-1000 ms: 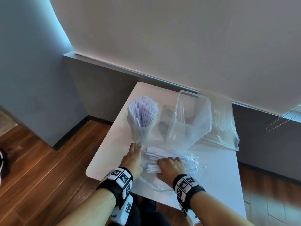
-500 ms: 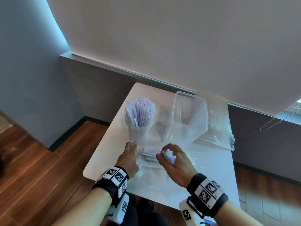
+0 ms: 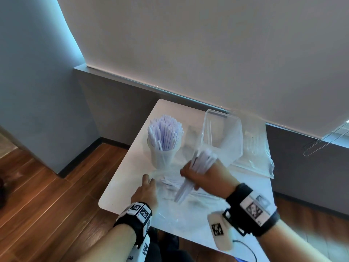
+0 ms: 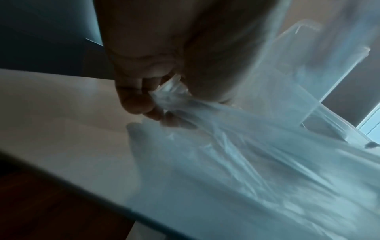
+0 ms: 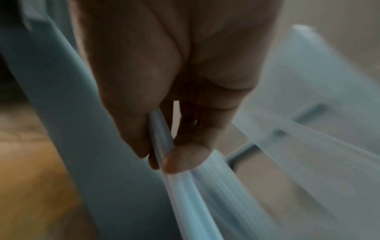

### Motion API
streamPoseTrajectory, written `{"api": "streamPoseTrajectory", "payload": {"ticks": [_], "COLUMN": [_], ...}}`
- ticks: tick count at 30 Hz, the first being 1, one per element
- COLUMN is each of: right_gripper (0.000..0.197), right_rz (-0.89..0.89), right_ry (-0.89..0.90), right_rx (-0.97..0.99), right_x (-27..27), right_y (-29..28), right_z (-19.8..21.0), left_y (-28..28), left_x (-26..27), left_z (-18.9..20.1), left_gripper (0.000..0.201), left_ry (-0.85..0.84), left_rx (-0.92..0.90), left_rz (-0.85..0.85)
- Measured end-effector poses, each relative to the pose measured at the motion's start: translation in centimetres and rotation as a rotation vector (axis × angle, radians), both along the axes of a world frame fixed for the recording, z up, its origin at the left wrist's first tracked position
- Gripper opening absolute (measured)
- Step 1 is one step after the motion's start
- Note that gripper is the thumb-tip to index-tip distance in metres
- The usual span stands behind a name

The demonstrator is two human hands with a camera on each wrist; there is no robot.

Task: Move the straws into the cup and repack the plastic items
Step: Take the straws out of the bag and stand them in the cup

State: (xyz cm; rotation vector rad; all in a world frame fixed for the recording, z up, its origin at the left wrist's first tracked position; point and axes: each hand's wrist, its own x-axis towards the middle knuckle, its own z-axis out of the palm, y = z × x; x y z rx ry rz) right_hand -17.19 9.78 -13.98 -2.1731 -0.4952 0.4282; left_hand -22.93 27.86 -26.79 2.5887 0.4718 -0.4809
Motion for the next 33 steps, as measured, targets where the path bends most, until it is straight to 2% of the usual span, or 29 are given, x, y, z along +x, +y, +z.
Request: {"api": "streamPoseTrajectory", "payload": {"ticks": [5,9,13,16,18,21,23,25,27,30,32,33], "right_gripper": [0.011,0.013,0.015,0.029,0.044,0.065,0.071,0.069,0.060,0.046,0.047,0.052], "right_rz": [0.045,0.067,0.134,0.145,0.090,-0.017,-0.043,-0.006,0.095,0.246,0.251,0.226], "right_ry": [-0.257,-0.375,-0.281,-0.272,-0.280,-0.358,-0.431,-0.535,-0.628,-0.709,-0.673,-0.639], "right_rx": [0.130,0.079,-0.099,-0.190,-0.122,0.111,0.213,0.214,0.114,-0.187,-0.306,-0.292], "right_x": [5.4,8.3,9.9,11.1,11.4,11.3,10.6,9.9,9.2,8.5,8.2,8.1], "right_y": [3.3,6.1,8.0,8.3,8.1,7.8,7.8,7.9,8.1,8.1,7.9,7.8], "right_z": [7.5,9.6,7.6,6.0,5.8,5.8,5.7,4.9,3.4,0.5,-0.6,-0.7], "left_y": [-0.1,0.1,0.5,0.7,0.9,1.0,1.1,1.1,1.0,0.9,0.8,0.8], "left_x": [0.3,0.4,0.5,0.5,0.5,0.6,0.7,0.6,0.6,0.5,0.5,0.5], "left_z": [0.1,0.5,0.3,0.2,0.1,-0.1,-0.1,-0.1,-0.1,0.1,0.2,0.3], "left_gripper": [0.051,0.057,0.065,0.071,0.078,0.082,0.083,0.084,0.085,0.087,0.087,0.086], "left_ry": [0.038,0.014,-0.008,-0.036,-0.083,-0.123,-0.127,-0.136,-0.141,-0.124,-0.125,-0.129], "left_rx": [0.005,-0.015,-0.062,-0.110,-0.155,-0.195,-0.205,-0.209,-0.209,-0.210,-0.224,-0.229], "left_rz": [-0.058,-0.085,-0.106,-0.133,-0.146,-0.160,-0.167,-0.169,-0.165,-0.143,-0.136,-0.134]}}
